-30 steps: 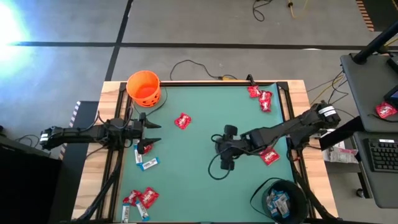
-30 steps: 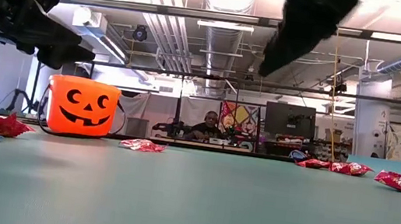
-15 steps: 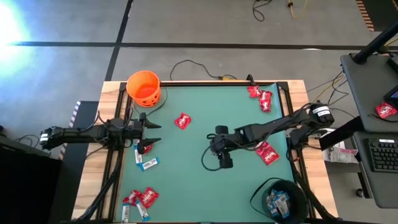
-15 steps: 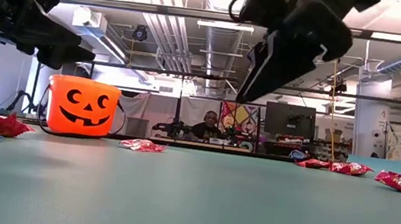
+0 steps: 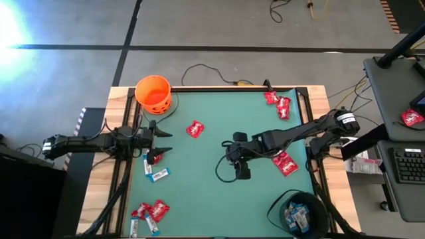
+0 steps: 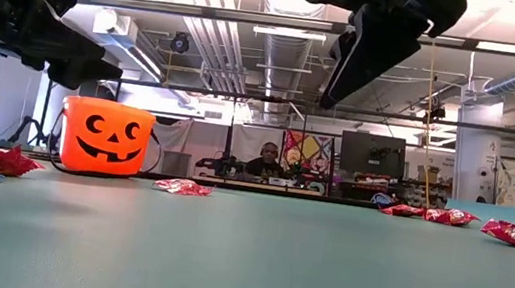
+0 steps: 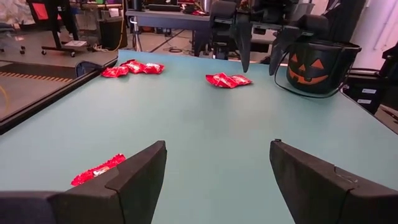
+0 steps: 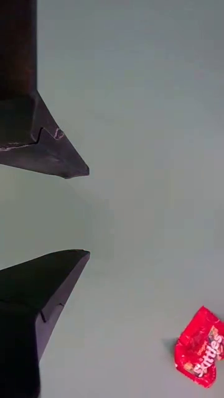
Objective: Sort candy by brand, put in halloween buckets
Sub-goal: Put the red candy into the orange bucket
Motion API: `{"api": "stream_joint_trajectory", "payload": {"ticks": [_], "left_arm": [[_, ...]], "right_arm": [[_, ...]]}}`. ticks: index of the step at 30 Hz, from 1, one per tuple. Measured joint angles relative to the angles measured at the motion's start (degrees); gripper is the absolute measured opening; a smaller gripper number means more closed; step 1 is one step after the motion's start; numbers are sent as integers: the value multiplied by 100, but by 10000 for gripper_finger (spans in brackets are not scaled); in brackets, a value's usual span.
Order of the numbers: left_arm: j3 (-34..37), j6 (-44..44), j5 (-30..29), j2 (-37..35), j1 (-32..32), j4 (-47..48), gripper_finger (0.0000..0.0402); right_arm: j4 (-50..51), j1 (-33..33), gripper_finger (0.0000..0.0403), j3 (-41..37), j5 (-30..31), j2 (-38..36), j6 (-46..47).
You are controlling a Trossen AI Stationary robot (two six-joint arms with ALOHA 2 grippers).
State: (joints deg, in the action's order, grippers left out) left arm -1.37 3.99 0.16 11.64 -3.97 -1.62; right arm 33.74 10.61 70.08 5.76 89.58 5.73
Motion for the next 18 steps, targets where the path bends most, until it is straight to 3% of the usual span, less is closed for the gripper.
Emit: {"api": "stream_joint_trajectory", "payload": {"ticks": [9,18], "left_arm": [[0,0,0,2,0,-3,272],[0,0,0,0,1,-3,272]], "right_arm": [[192,0,194,-2,19,0,321],[1618,0,194,9,16,0,814]]}}
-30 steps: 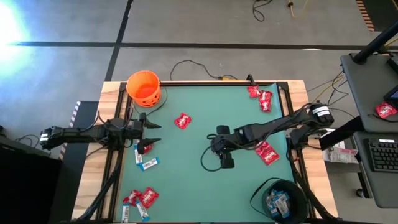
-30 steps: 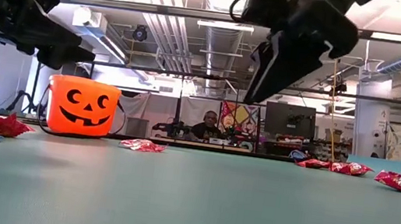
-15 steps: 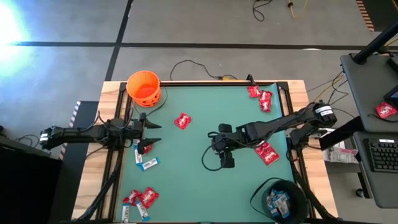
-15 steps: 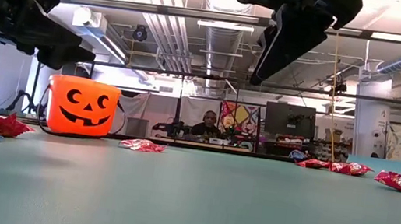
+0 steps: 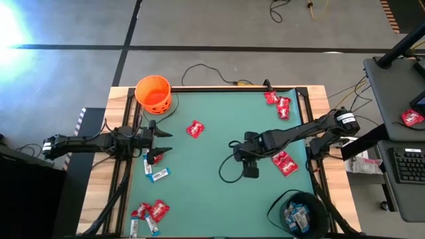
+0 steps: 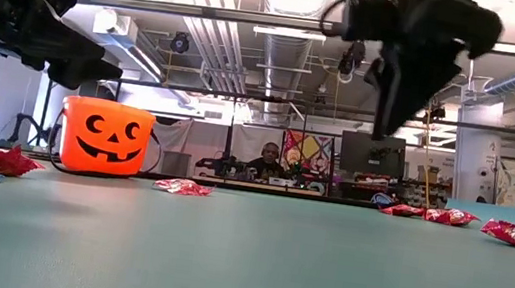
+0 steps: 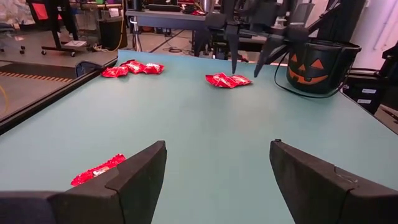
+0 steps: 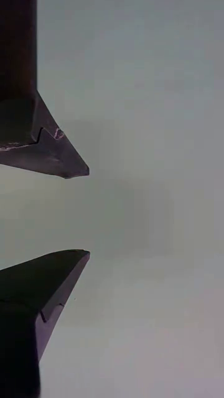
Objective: Sort candy by brand, put in halloween buckets
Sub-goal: Put the red candy into the orange bucket
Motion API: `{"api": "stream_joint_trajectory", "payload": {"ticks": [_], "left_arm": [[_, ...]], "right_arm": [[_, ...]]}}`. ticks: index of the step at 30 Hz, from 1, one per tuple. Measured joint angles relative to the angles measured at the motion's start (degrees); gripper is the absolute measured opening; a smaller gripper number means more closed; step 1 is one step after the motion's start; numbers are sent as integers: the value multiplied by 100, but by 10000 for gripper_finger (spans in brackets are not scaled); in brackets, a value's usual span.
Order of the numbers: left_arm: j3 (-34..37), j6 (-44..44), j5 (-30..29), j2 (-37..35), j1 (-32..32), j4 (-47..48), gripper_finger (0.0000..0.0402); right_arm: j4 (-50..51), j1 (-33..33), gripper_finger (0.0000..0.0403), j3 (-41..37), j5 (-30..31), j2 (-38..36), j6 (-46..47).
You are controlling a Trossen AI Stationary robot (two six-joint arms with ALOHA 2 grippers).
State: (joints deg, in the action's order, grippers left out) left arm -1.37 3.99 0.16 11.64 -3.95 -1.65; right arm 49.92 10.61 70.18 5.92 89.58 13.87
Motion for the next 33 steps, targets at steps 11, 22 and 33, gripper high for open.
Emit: {"api": "stream_joint_trajectory", "payload": {"ticks": [11,22,33], "left_arm": [[0,0,-1,2,-1,-2,272],[0,0,-1,2,-1,-2,272],[0,0,0,2,-1,-2,272]], "right_arm": [[-111,-39,194,227,163,-9,-44],[-689,-114,194,426,178,-9,172],[-672,-163,194,445,161,-9,210]]}}
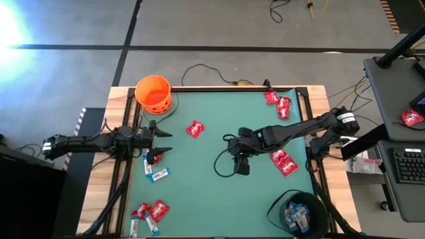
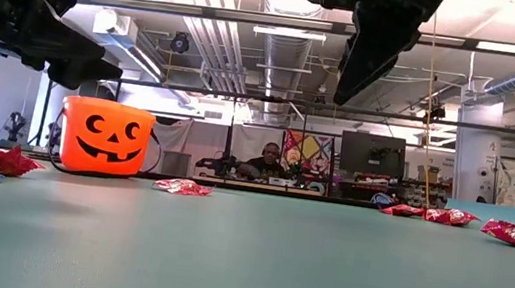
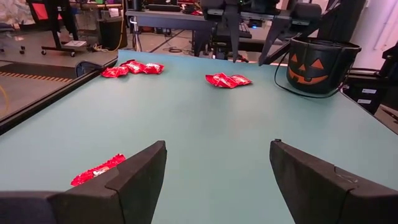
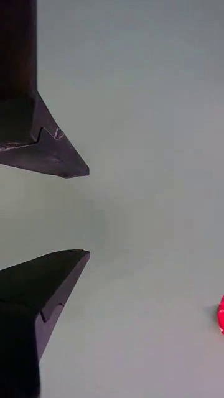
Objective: Sort candy by brand, put in halloween buckets
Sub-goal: Put the red candy into the orange bucket
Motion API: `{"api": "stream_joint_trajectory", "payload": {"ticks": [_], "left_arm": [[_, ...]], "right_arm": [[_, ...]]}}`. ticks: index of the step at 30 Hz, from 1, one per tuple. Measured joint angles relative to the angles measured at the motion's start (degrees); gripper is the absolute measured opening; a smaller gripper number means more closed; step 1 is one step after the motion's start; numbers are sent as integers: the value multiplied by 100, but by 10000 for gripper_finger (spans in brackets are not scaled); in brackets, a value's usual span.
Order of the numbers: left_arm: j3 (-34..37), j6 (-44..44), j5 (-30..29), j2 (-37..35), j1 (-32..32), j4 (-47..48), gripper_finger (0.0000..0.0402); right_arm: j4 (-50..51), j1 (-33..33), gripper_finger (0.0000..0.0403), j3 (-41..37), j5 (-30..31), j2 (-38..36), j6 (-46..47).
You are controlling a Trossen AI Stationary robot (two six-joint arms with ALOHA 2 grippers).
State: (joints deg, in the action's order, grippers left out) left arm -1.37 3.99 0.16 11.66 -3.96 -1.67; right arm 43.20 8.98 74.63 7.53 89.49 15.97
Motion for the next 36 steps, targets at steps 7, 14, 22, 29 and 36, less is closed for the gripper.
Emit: {"api": "stream_joint_trajectory", "payload": {"ticks": [7,14,22,29,36], "left_arm": [[0,0,-2,0,1,0,272],[0,0,-1,0,0,0,272],[0,0,0,0,-1,0,272],[0,0,0,0,-1,0,272],[0,-45,-187,10,2,-5,272]], "right_arm": [[-11,-13,194,0,0,2,148],[-205,-14,194,0,138,0,341],[-1662,118,194,-20,77,-19,377],[-1684,428,194,-22,-7,-376,100],[-1316,469,194,-20,-30,-788,466]]}}
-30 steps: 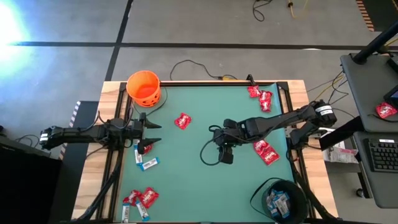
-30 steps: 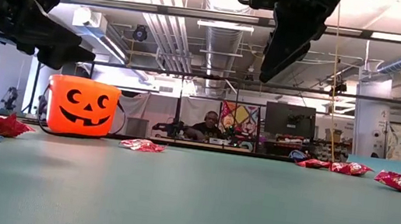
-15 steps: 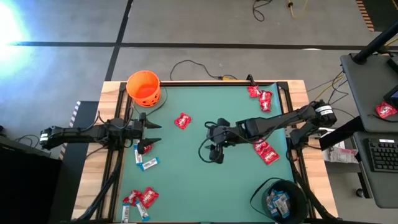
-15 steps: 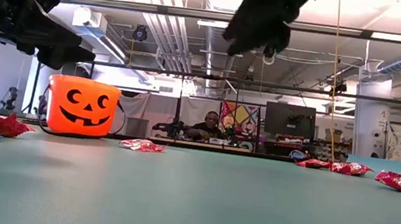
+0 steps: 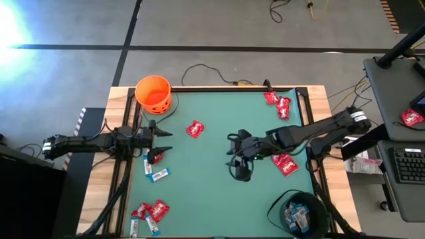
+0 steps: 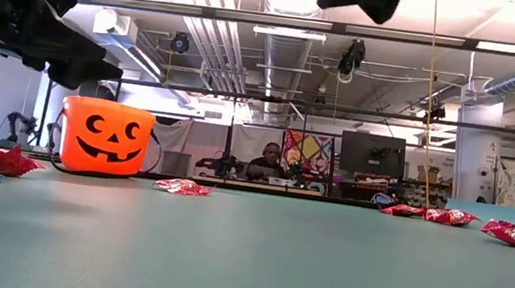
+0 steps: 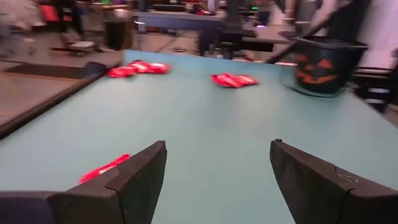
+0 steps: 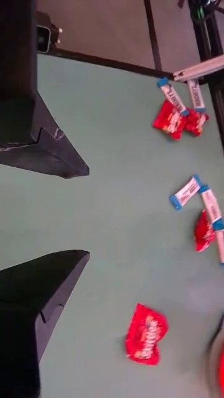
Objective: Sort candy by brand, put in halloween buckets
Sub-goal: Put the red candy into the orange bucket
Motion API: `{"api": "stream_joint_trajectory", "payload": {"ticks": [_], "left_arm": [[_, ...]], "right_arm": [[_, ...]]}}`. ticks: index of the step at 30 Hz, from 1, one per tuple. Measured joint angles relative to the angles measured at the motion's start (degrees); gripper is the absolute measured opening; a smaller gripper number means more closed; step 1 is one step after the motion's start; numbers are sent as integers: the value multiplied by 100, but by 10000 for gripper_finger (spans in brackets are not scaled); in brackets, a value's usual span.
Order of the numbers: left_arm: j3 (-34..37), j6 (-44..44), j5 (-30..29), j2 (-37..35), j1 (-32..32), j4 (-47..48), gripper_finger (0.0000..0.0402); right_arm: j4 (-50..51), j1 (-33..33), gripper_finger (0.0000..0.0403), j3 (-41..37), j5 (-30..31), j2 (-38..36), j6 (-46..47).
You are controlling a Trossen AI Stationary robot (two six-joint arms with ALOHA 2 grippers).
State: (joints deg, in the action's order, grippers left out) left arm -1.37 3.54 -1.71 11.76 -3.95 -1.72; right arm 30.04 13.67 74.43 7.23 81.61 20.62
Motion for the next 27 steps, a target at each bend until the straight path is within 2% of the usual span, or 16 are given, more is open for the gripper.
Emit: {"api": "stream_joint_trajectory", "payload": {"ticks": [4,7,8,9,11,12,13,16,18,20,25,27], "left_arm": [[0,-451,-618,13,0,-22,272],[0,-631,-808,26,-2,-184,272],[0,-162,-766,51,1,-409,272],[0,681,-661,71,11,-722,272],[0,2974,-536,97,15,-1392,272],[-2,3907,-625,95,11,-1633,272],[-2,4351,-990,98,10,-1778,272],[-2,4662,-2395,176,21,-1885,272],[-2,5048,-2822,307,46,-2135,272],[0,5044,-2867,536,83,-2610,272],[-2,4233,-2307,1415,351,-4399,272],[-2,4215,-2280,1783,446,-4884,272]], "right_arm": [[273,-15,194,0,18,-141,273],[420,-16,194,0,6,-242,332],[454,-39,194,0,-7,-267,317],[481,-73,194,0,-11,-292,302],[529,-188,194,0,-6,-357,301],[570,-247,194,0,5,-392,301],[624,-305,194,0,12,-424,301],[713,-426,194,0,28,-497,341],[723,-476,194,0,26,-523,304],[746,-523,194,0,23,-545,222],[875,-621,194,4,26,-549,10],[932,-622,194,4,26,-543,-94]]}}
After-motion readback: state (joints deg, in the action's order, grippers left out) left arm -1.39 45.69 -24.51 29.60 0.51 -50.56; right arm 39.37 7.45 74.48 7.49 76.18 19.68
